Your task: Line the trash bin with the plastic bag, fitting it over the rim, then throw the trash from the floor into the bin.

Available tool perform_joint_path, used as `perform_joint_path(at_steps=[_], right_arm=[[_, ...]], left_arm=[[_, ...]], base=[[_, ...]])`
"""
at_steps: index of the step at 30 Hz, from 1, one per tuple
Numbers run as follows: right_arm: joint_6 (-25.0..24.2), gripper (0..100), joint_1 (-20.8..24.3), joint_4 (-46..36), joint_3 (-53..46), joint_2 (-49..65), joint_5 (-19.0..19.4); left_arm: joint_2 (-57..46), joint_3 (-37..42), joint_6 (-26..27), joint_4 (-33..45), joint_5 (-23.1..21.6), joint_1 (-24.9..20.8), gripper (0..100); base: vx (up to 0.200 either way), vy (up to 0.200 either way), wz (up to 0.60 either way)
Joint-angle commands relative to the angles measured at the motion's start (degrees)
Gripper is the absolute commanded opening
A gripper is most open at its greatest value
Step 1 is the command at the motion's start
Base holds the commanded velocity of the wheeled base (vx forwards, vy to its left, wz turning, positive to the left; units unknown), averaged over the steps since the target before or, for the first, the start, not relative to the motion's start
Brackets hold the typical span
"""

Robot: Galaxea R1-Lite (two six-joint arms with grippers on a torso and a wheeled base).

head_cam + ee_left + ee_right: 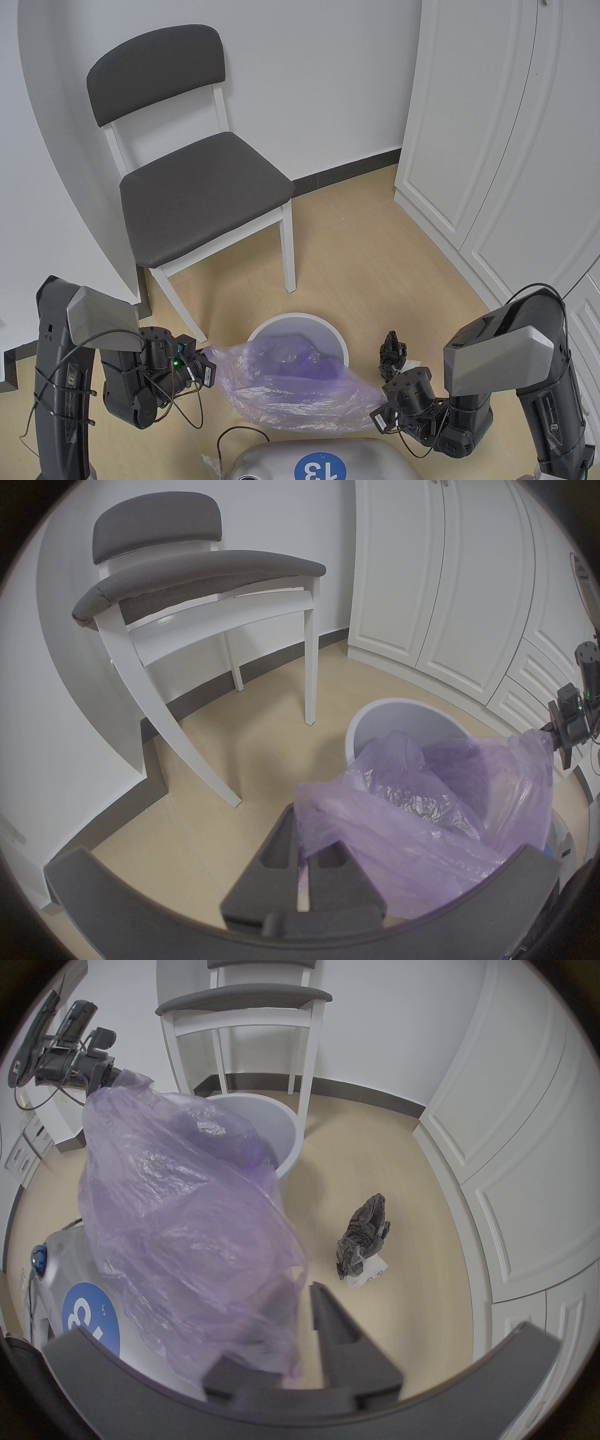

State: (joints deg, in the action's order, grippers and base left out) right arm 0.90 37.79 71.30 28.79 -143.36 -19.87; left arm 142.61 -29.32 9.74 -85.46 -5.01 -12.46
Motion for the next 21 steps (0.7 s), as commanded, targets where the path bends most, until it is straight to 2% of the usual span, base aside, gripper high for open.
perform_joint_path(at_steps=[1, 5, 7, 10, 13, 16, 19, 21], right_arm=[[-0.3, 100, 0.0, 0.4, -0.1, 0.1, 0.1], [0.0, 100, -0.3, 1.4, -1.8, 2.6, 0.9], [0.7, 100, -0.4, 1.1, -4.9, 6.4, 2.6], [4.1, 100, -0.3, 1.6, -10.3, 13.0, 6.0], [6.3, 100, 1.1, 1.6, -13.8, 20.1, 6.9], [7.1, 100, 3.9, 0.9, -11.9, 22.4, 6.9], [12.6, 100, 5.4, -1.4, -5.7, 22.3, 6.9], [15.9, 100, 5.6, -5.8, -0.8, 22.8, 7.1]], left_arm=[[0.6, 0.0, -0.3, -0.1, 0.0, 0.0, 0], [0.7, 0.1, -0.5, -2.1, 0.0, -0.1, 0], [0.8, -0.1, -1.3, -3.4, 0.1, -0.3, 0], [1.0, -0.7, -3.1, -4.5, 0.1, -0.5, 0], [1.0, -1.0, -3.6, -4.5, 0.4, -0.7, 0], [1.0, -1.5, -3.5, -4.5, 0.6, -0.7, 0], [1.0, -1.8, -3.5, -4.5, 0.8, -1.0, 0], [1.1, -1.8, -3.7, -4.5, 1.1, -1.3, 0]], base=[[0.0, 0.0, 0.0], [0.0, 0.0, 0.0], [0.0, 0.0, 0.0], [0.0, 0.0, 0.0], [0.0, 0.0, 0.0], [0.0, 0.0, 0.0], [0.0, 0.0, 0.0], [0.0, 0.0, 0.0]])
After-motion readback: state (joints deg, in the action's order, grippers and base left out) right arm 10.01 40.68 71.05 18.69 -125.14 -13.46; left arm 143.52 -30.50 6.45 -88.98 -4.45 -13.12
